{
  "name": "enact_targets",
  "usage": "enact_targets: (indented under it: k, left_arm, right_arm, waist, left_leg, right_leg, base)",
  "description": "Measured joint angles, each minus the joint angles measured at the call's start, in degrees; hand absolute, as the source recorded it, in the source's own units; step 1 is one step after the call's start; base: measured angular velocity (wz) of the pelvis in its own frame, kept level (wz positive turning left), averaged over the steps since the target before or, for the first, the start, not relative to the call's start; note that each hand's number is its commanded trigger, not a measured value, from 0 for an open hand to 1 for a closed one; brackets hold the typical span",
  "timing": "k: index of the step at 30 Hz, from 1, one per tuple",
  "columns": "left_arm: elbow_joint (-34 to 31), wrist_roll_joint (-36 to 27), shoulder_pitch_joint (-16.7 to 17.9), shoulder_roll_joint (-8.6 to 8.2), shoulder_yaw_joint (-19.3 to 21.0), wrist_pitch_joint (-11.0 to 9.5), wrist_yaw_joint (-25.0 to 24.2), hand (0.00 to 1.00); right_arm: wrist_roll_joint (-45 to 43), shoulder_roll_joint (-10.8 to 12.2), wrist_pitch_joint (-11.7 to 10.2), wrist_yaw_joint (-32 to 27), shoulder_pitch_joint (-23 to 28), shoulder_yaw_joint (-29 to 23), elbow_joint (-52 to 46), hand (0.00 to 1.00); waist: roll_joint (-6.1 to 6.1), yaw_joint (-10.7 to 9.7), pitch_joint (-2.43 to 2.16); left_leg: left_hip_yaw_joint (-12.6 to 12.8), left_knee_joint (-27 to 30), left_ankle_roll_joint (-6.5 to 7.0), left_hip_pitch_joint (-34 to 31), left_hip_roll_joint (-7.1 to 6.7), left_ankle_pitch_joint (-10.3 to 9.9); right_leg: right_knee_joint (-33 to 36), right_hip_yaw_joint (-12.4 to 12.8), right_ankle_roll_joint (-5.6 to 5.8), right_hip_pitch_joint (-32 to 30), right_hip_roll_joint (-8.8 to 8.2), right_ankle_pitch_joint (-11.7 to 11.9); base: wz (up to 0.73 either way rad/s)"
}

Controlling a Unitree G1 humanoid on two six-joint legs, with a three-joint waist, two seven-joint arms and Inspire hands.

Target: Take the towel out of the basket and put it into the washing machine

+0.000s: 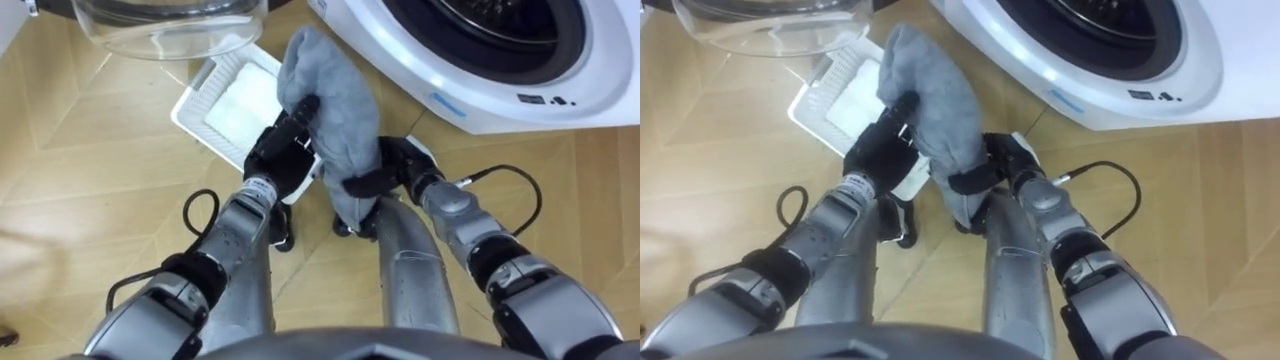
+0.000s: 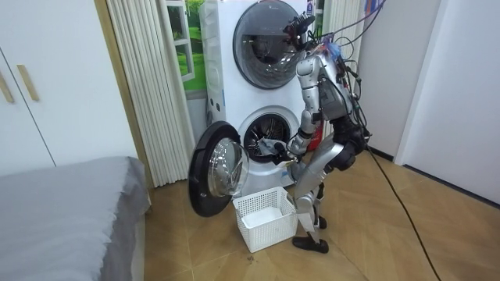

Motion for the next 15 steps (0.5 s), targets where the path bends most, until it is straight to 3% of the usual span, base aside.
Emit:
enact_targets:
  k: [1,3,11,12,13,15]
  left_arm:
    - [-0.91,-0.79,0.83,-0.17,-0.02,0.00,0.00,1.00]
    - [-2.24,-1.86,2.45,-0.47,0.01,-0.01,0.00,1.00]
    - [-2.97,-2.62,4.98,-0.79,0.18,-0.02,0.01,1.00]
    - [-2.97,-2.65,5.04,-0.79,0.21,-0.02,0.01,0.15]
    - [-2.97,-2.67,5.29,-0.78,0.24,-0.03,0.01,0.00]
    - [-3.02,-2.64,5.51,-0.72,0.32,-0.02,0.01,0.00]
  right_arm:
    - [-0.06,0.16,-0.01,-0.68,0.52,0.28,-0.72,1.00]
    - [-0.02,0.17,-0.05,-1.86,1.36,0.15,-1.02,1.00]
    - [-2.10,0.62,-0.10,-2.93,3.73,-0.81,-2.14,1.00]
    - [-2.10,0.62,-0.10,-2.93,3.76,-0.81,-2.14,1.00]
    - [-2.10,0.72,-0.08,-2.93,3.78,-0.82,-2.13,1.00]
    - [-2.19,0.66,0.00,-2.96,3.80,-0.96,-2.28,1.00]
  waist:
    - [0.18,-0.01,-0.33]
    - [0.34,-0.10,-0.57]
    - [0.40,-0.02,-0.72]
    - [0.40,0.01,-0.72]
    - [0.40,0.18,-0.71]
    - [0.39,0.30,-0.71]
  left_leg:
    - [0.03,-0.22,-0.07,0.10,0.04,0.04]
    - [0.03,-0.84,-0.20,0.84,-0.05,0.20]
    - [0.01,-2.74,-0.61,1.30,-0.54,1.06]
    - [0.01,-2.94,-0.64,1.33,-0.62,1.16]
    - [0.01,-3.16,-0.69,1.35,-0.67,1.22]
    - [0.01,-3.40,-0.72,1.34,-0.68,1.23]
  right_leg:
    - [-0.24,-0.01,-0.08,0.11,0.07,0.05]
    - [-0.62,-0.09,-0.13,0.70,0.06,0.08]
    - [-1.35,-0.20,-0.32,0.83,-0.19,0.06]
    - [-1.42,-0.20,-0.33,0.82,-0.23,0.06]
    - [-1.51,-0.19,-0.34,0.77,-0.22,0.05]
    - [-1.63,-0.16,-0.43,0.67,-0.20,-0.01]
  base:
    - [0.00]
    - [0.00]
    - [0.03]
    - [0.05]
    - [0.00]
    - [0.00]
